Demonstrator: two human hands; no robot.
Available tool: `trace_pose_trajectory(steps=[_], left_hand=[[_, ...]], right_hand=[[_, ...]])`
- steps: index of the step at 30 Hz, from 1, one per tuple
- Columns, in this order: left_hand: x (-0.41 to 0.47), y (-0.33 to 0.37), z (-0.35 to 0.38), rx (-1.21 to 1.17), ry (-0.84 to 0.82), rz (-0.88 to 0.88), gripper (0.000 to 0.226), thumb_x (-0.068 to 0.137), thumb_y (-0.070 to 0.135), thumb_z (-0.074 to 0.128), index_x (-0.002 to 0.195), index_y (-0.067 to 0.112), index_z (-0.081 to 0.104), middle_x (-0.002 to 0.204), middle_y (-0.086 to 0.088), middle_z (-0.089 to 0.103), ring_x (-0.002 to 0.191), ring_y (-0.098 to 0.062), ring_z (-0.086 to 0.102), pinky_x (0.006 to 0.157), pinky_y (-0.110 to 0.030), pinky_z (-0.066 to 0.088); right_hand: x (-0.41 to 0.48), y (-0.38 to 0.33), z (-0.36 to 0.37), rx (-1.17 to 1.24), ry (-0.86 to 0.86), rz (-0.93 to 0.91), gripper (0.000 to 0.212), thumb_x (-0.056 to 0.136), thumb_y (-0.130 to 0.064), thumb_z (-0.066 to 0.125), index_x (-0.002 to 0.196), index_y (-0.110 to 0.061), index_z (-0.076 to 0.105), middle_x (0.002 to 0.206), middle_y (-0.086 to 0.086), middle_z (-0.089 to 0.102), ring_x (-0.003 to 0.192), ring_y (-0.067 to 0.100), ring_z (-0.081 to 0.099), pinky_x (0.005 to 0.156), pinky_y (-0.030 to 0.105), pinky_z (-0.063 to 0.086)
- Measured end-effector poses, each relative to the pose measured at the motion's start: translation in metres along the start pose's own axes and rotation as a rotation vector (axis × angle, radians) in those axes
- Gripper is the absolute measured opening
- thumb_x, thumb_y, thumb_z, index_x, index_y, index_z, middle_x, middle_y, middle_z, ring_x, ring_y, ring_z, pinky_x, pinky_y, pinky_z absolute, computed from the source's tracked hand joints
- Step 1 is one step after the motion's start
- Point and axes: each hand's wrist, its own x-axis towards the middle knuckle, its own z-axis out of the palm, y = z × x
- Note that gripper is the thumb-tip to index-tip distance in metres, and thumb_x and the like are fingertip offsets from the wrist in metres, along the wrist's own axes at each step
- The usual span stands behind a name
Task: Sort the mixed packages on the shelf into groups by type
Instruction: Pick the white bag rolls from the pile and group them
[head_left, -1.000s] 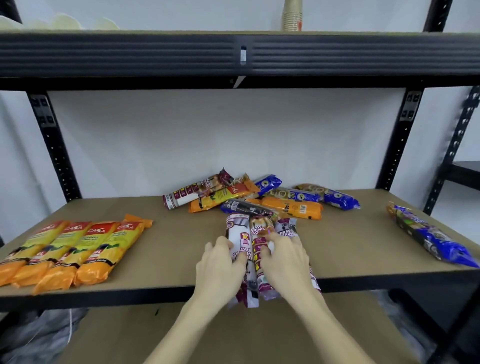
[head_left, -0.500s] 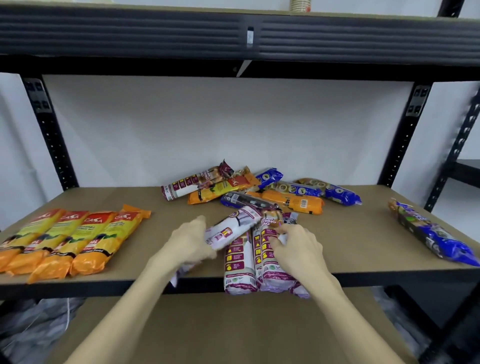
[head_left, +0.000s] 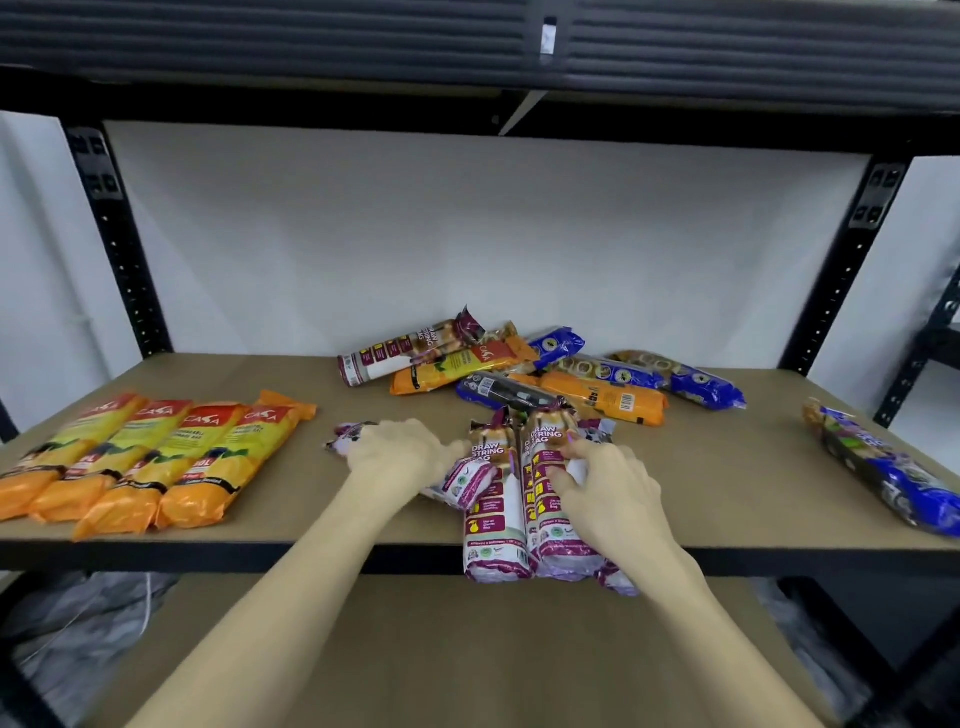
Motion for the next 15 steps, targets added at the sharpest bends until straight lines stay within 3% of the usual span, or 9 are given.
trace_pose_trajectory(steps=[1, 3, 6, 9, 11, 15], left_hand=[[0.003, 0.001, -0.002, -0.065, -0.075, 0.024, 0.066, 0.083, 0.074, 0.047, 0.089, 0.011, 0.068, 0.080, -0.001, 0.071, 0.078, -0.025, 0.069, 0.082, -0.032, 0.053], [0.002, -0.003, -0.009, -0.167, -0.131, 0.074, 0.043, 0.081, 0.056, 0.064, 0.081, 0.013, 0.065, 0.068, 0.001, 0.071, 0.065, -0.020, 0.073, 0.072, -0.031, 0.060], [-0.010, -0.006, -0.014, -0.222, -0.063, 0.175, 0.048, 0.079, 0.055, 0.065, 0.097, 0.011, 0.060, 0.085, 0.001, 0.067, 0.077, -0.020, 0.066, 0.064, -0.027, 0.049], [-0.033, 0.009, -0.017, -0.316, -0.010, 0.381, 0.050, 0.078, 0.054, 0.067, 0.114, 0.020, 0.062, 0.095, 0.009, 0.060, 0.083, -0.014, 0.057, 0.059, -0.024, 0.040], [-0.046, 0.018, -0.008, -0.285, -0.021, 0.458, 0.062, 0.076, 0.057, 0.069, 0.126, 0.021, 0.060, 0.106, 0.007, 0.060, 0.091, -0.016, 0.058, 0.067, -0.025, 0.043], [-0.047, 0.010, 0.018, -0.287, -0.066, 0.488, 0.075, 0.080, 0.068, 0.062, 0.142, 0.027, 0.049, 0.138, -0.002, 0.060, 0.123, -0.024, 0.057, 0.097, -0.037, 0.047]], right_hand=[[0.000, 0.000, -0.001, 0.007, -0.005, -0.002, 0.035, 0.096, -0.038, 0.053, 0.129, -0.027, 0.059, 0.125, 0.009, 0.056, 0.103, 0.032, 0.062, 0.074, 0.033, 0.041], [0.001, 0.002, -0.004, 0.029, -0.033, -0.012, 0.035, 0.096, -0.039, 0.053, 0.128, -0.027, 0.059, 0.125, 0.008, 0.058, 0.107, 0.029, 0.060, 0.081, 0.035, 0.045], [0.003, 0.004, -0.012, 0.093, -0.091, -0.018, 0.034, 0.098, -0.039, 0.052, 0.128, -0.027, 0.061, 0.129, 0.007, 0.060, 0.112, 0.027, 0.059, 0.091, 0.038, 0.049], [0.006, 0.008, -0.018, 0.139, -0.133, -0.029, 0.031, 0.098, -0.033, 0.055, 0.128, -0.026, 0.062, 0.117, 0.004, 0.062, 0.102, 0.024, 0.059, 0.087, 0.034, 0.047], [0.005, 0.010, -0.021, 0.165, -0.156, -0.022, 0.033, 0.097, -0.032, 0.058, 0.128, -0.025, 0.062, 0.102, -0.001, 0.061, 0.092, 0.021, 0.057, 0.084, 0.033, 0.046], [0.005, 0.012, -0.023, 0.150, -0.159, 0.001, 0.040, 0.095, -0.033, 0.060, 0.134, -0.025, 0.056, 0.124, 0.006, 0.062, 0.112, 0.027, 0.058, 0.095, 0.037, 0.047]])
